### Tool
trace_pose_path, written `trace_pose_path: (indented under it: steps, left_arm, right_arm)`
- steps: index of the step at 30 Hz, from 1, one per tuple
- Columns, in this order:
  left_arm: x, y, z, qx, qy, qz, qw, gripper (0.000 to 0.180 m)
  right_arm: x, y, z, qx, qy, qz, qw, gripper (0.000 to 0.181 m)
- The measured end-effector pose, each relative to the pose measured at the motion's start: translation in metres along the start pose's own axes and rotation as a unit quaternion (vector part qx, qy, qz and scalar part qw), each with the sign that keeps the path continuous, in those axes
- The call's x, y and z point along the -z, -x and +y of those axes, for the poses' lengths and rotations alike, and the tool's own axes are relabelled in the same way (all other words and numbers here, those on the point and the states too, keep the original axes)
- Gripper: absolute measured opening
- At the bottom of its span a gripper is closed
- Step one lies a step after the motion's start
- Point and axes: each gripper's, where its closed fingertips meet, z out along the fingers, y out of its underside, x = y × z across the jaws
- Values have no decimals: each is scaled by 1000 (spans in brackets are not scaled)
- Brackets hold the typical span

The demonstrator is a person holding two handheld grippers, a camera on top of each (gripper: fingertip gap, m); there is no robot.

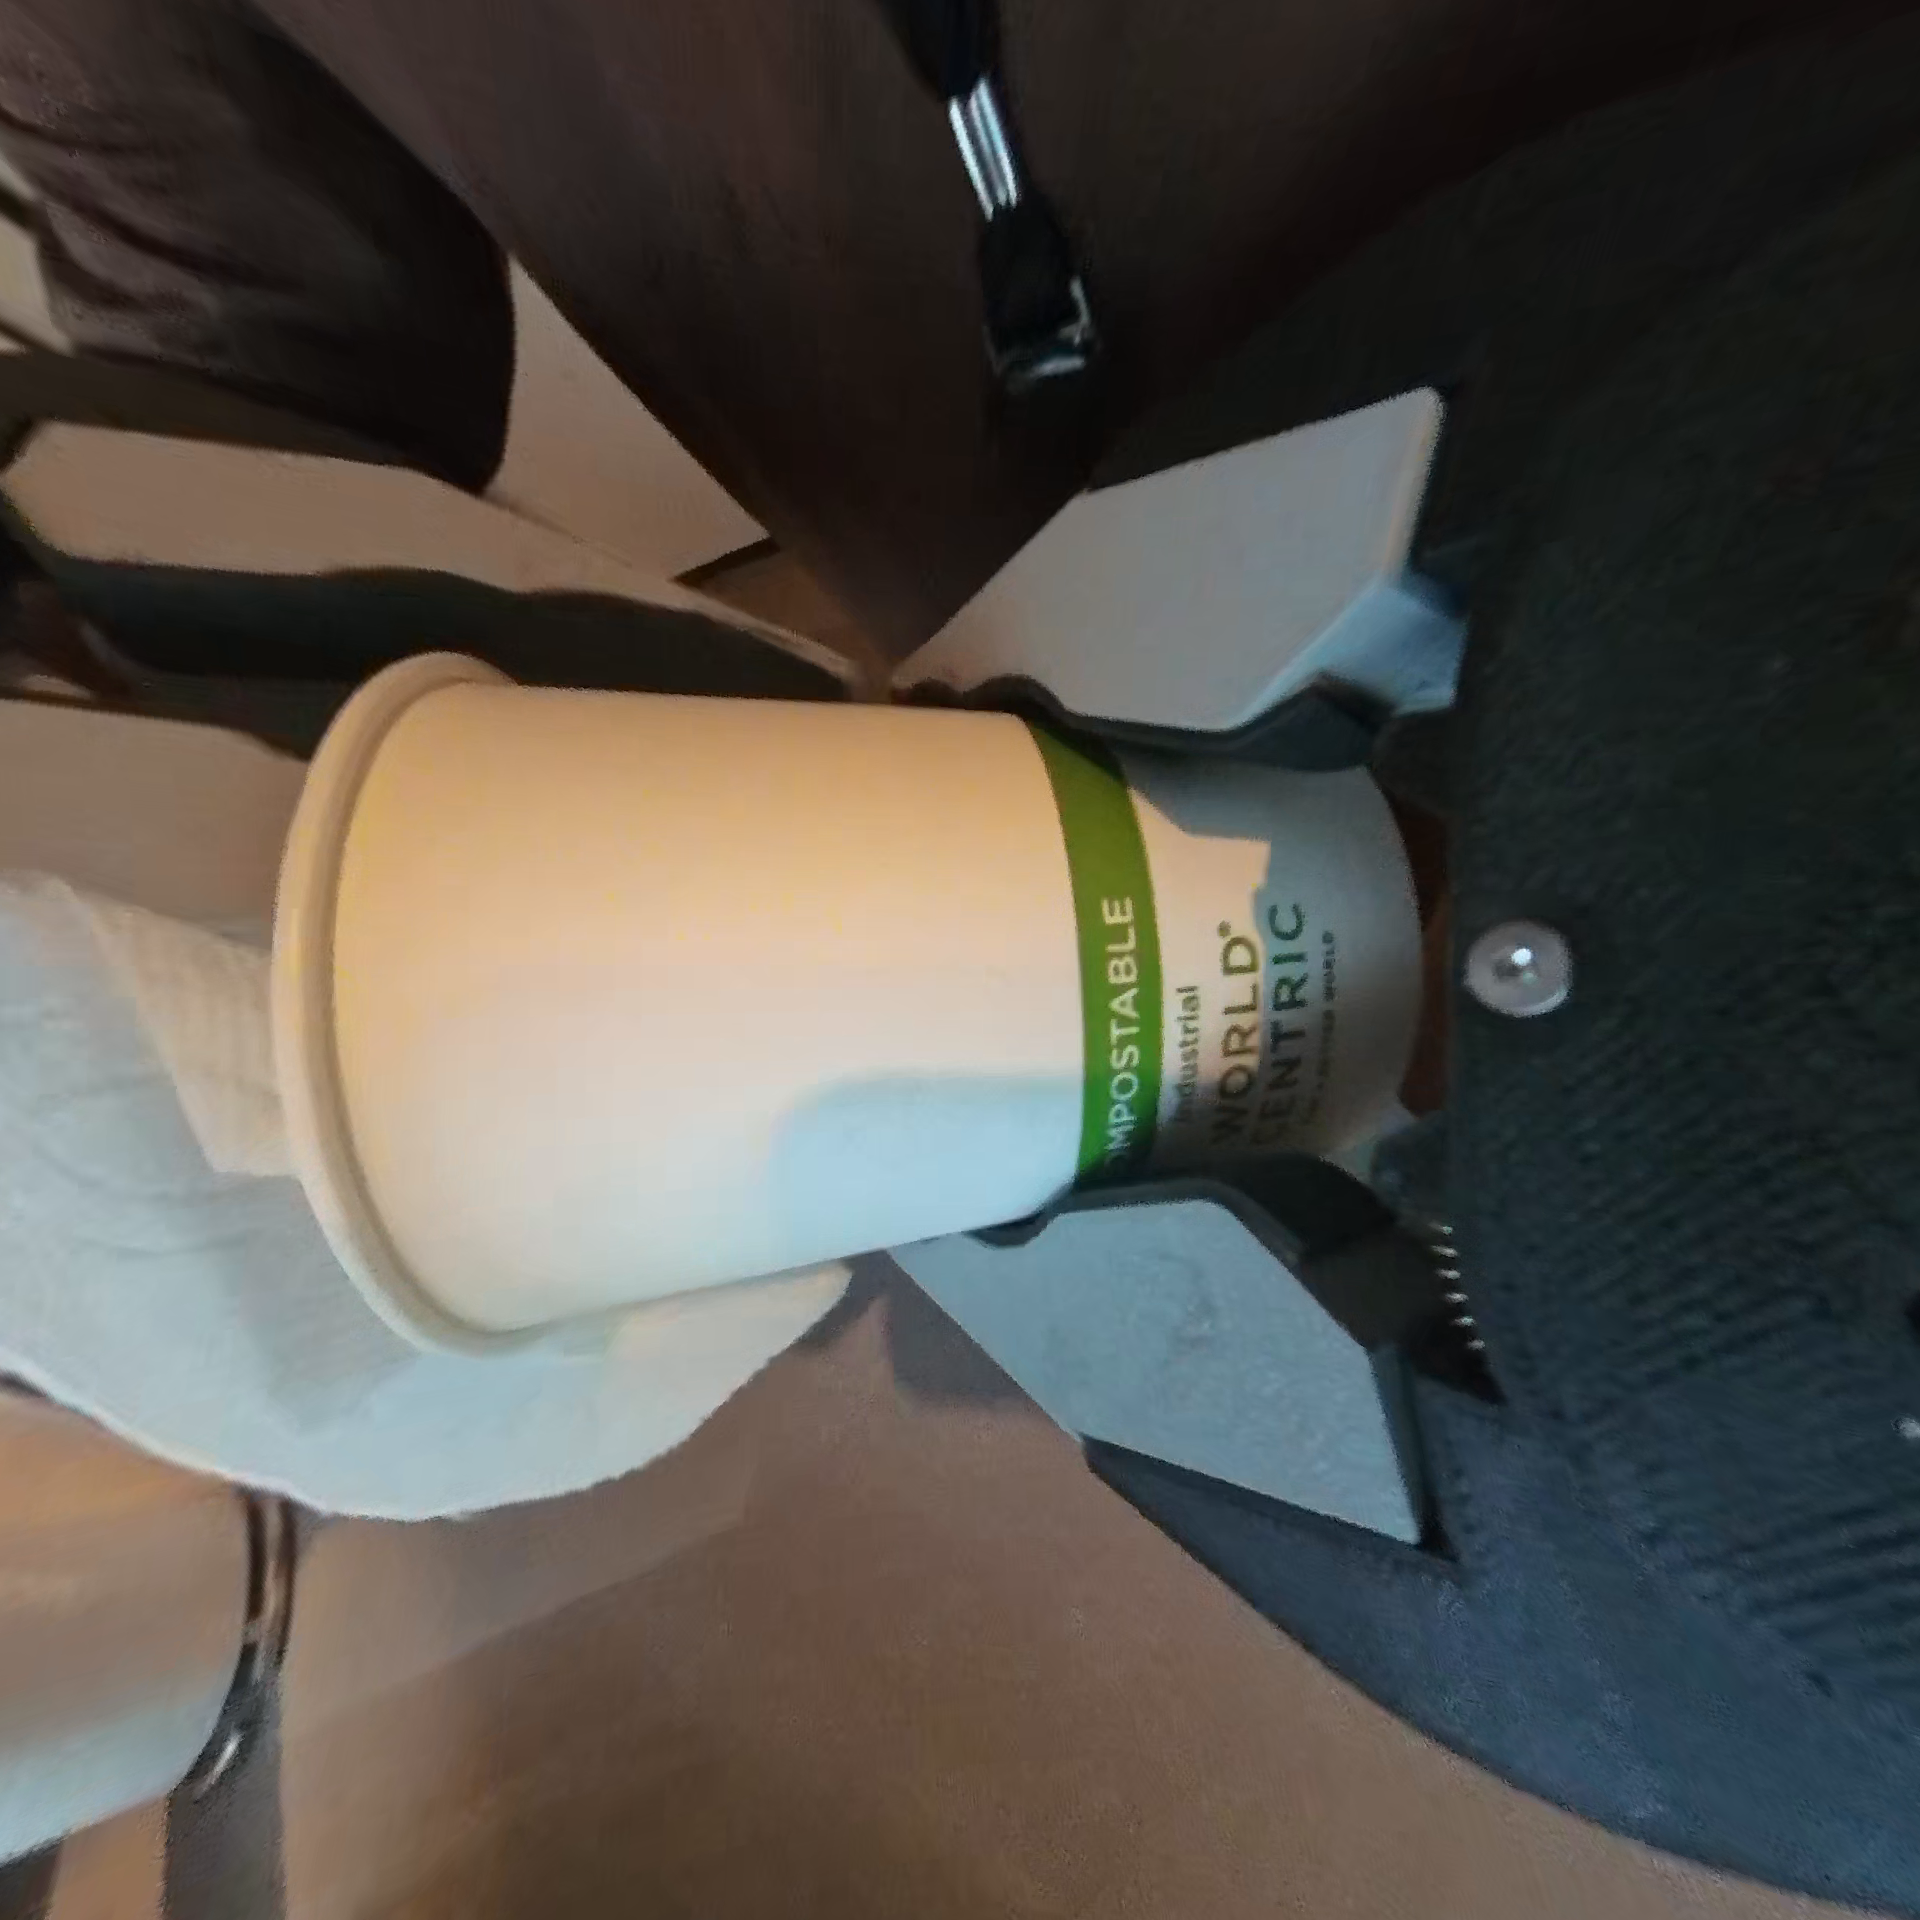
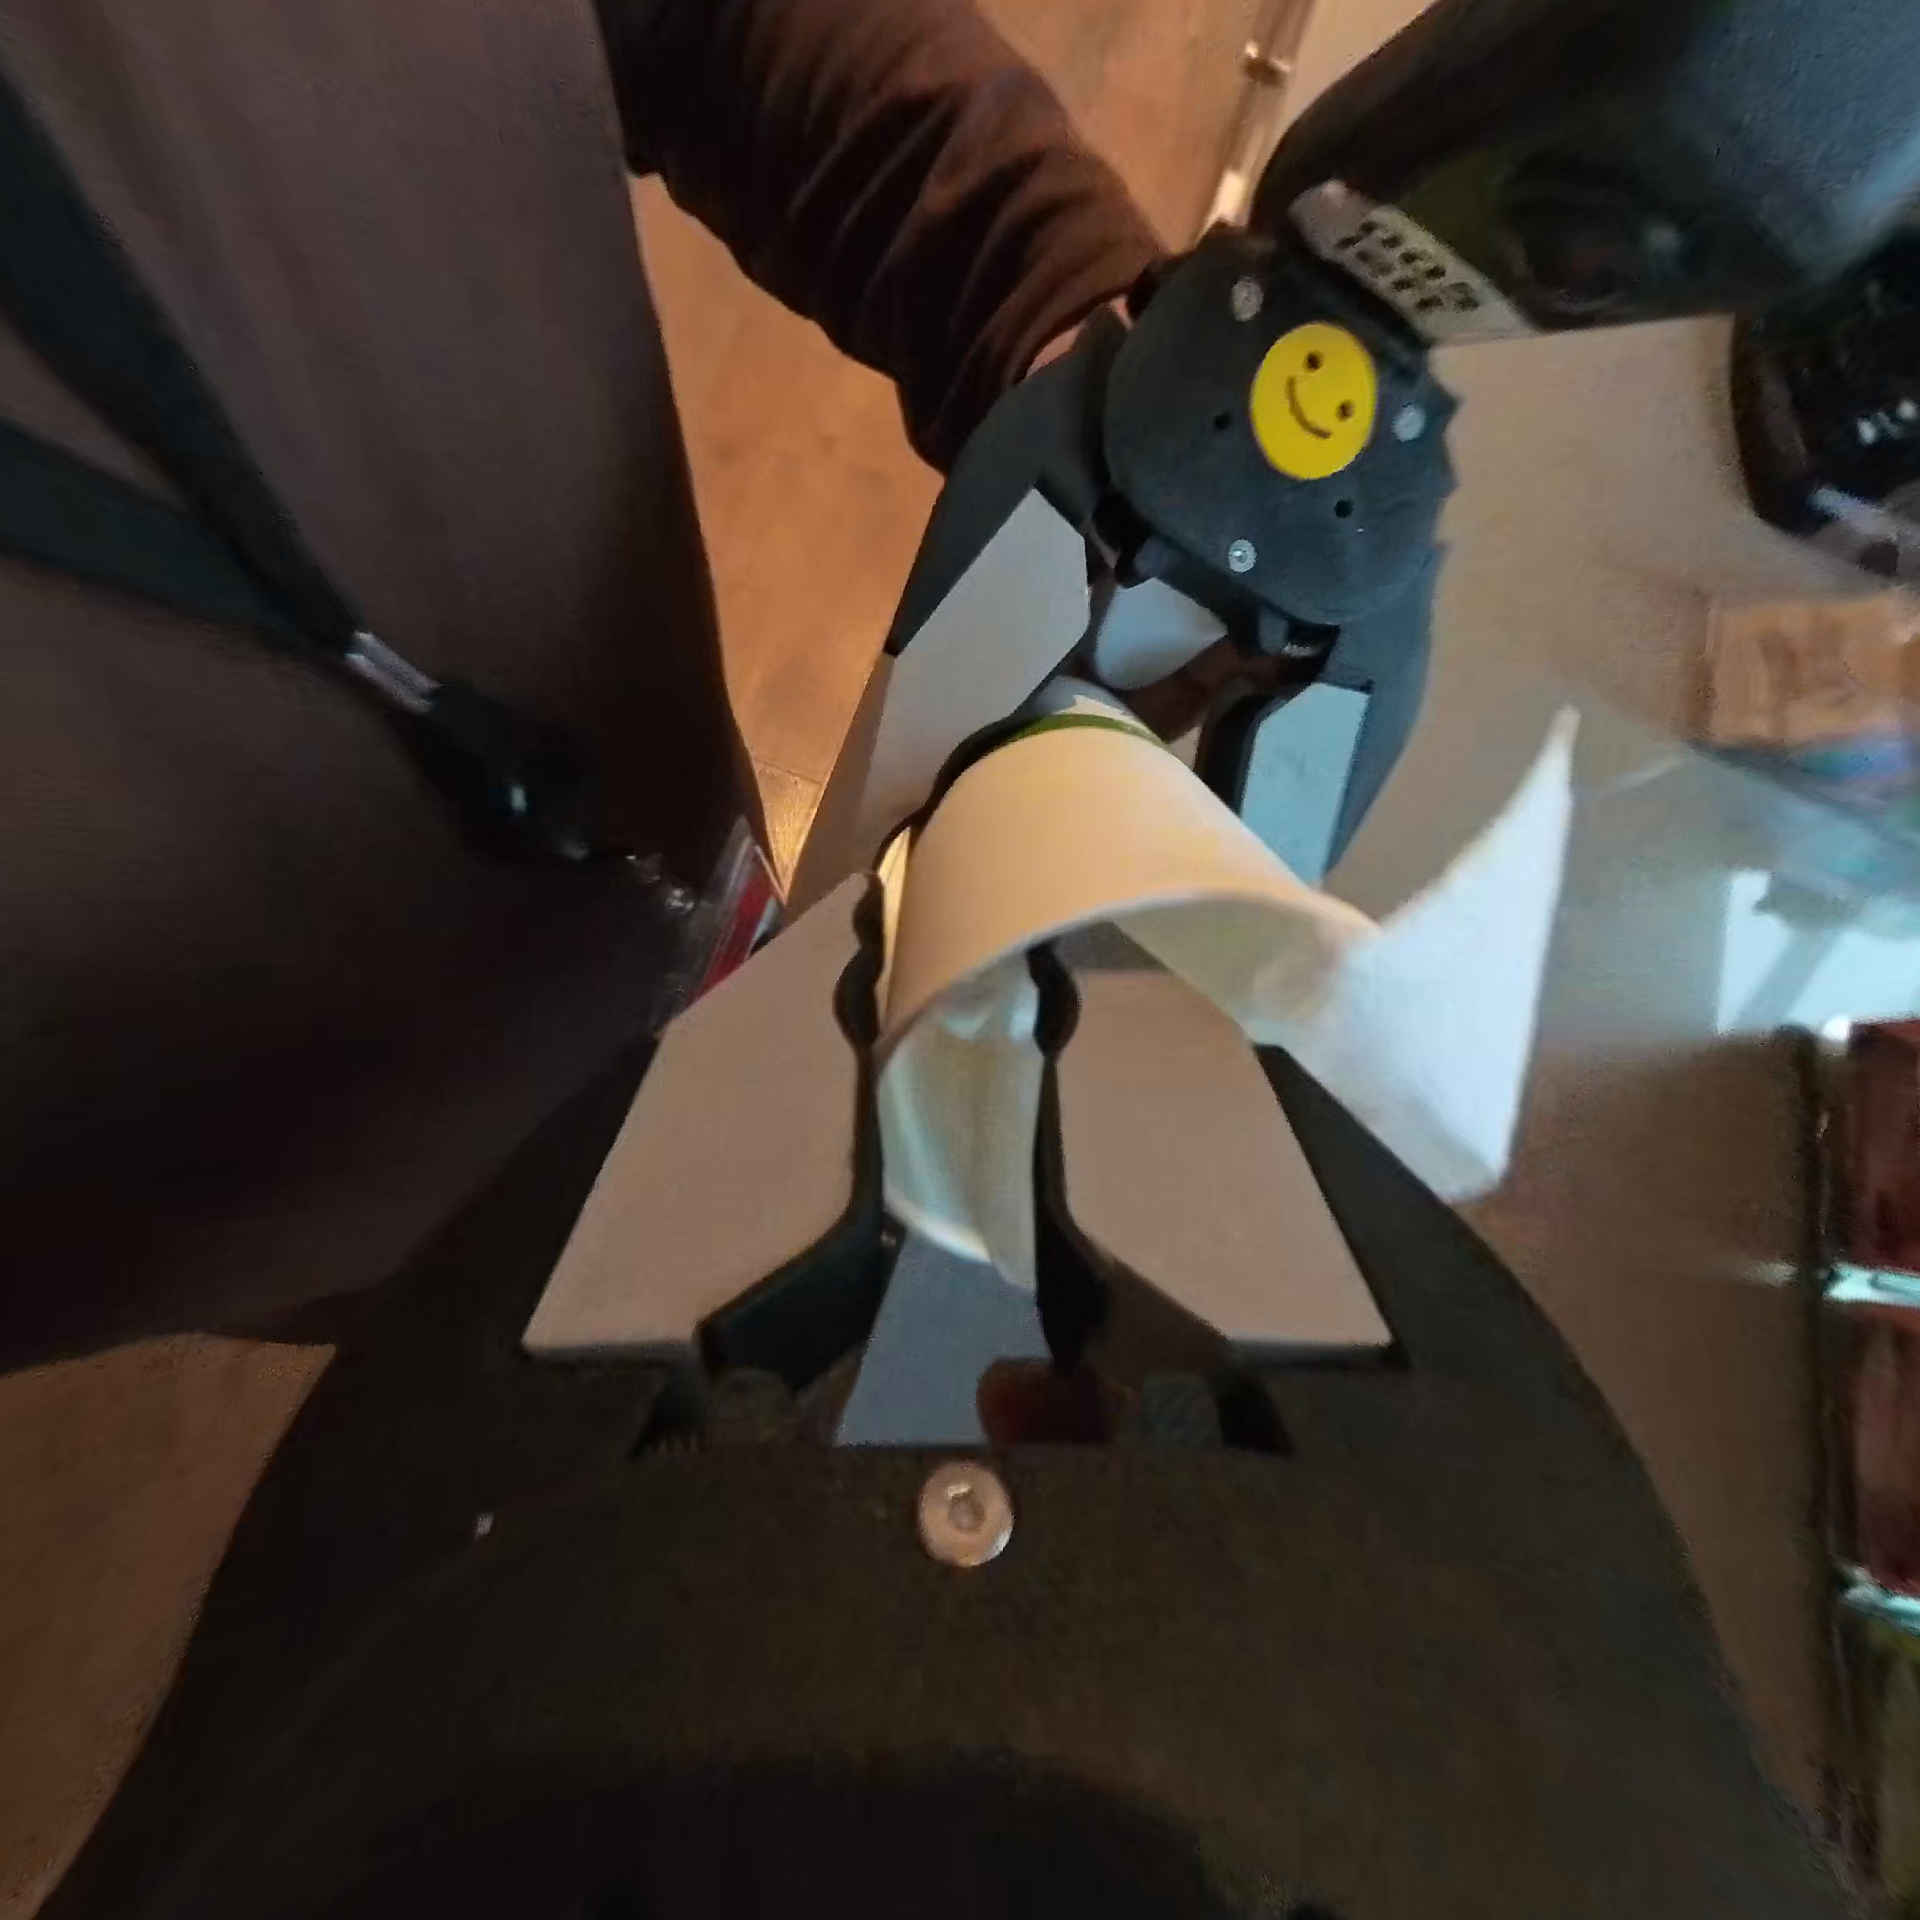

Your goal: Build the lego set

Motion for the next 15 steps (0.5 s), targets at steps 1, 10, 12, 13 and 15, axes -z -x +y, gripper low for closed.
trace_pose_path:
  steps: [1, 10, 12, 13, 15]
  left_arm:
    - [5, -4, 7, 5, -11, -16, 1000, 94]
    - [16, -41, 24, 78, -87, -211, 971, 94]
    - [14, -50, 24, 95, -90, -254, 958, 95]
    - [17, -53, 29, 108, -87, -284, 949, 95]
    - [29, -64, 39, 128, -92, -347, 925, 95]
  right_arm:
    - [3, 3, -6, 15, -2, -3, 1000, 29]
    - [25, -31, -14, 119, -24, -64, 990, 27]
    - [5, -10, -18, 140, -32, -156, 977, 15]
    - [-5, 2, -21, 166, -40, -186, 968, 9]
    - [-26, 20, -35, 227, -62, -207, 950, 1]
